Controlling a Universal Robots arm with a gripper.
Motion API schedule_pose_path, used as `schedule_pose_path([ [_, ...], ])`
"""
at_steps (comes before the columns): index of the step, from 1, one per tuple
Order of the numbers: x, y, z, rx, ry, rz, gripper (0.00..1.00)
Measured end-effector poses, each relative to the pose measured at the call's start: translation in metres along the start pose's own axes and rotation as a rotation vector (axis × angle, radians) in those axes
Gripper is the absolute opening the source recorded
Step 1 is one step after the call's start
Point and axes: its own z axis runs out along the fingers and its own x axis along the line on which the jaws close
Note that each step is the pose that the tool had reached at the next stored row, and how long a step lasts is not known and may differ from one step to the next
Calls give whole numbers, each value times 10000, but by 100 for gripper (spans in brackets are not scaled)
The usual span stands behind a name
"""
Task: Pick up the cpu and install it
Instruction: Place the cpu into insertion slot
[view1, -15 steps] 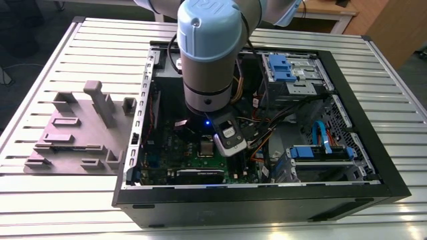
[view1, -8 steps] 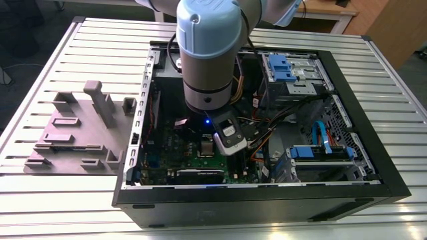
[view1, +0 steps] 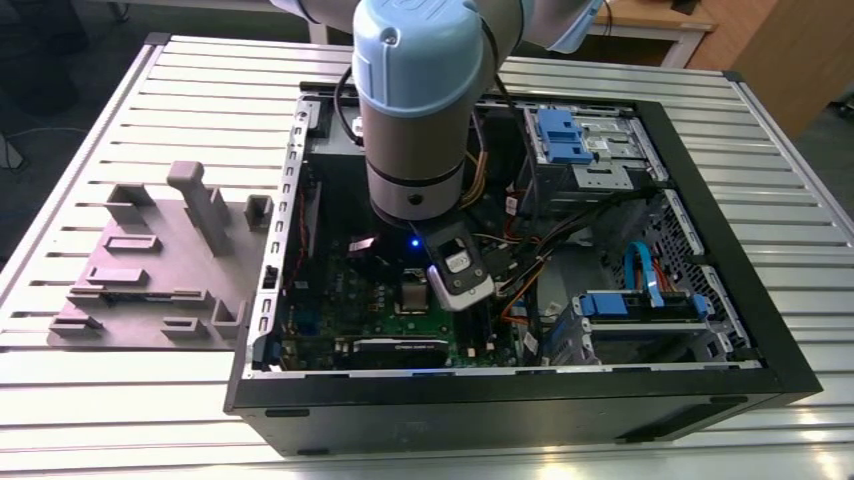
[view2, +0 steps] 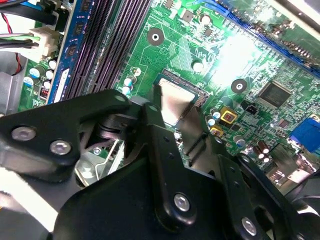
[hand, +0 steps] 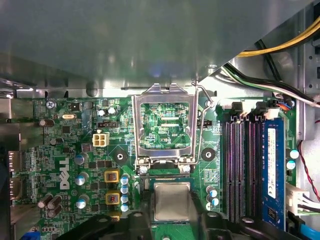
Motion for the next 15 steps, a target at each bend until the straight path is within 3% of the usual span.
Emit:
schedule_pose_path([
  [1,0,0,0,0,0,0,39],
  [2,0,0,0,0,0,0,45],
  [8,2,5,46,0,0,-1,45],
  [15,3,8,56,14,0,-1,45],
])
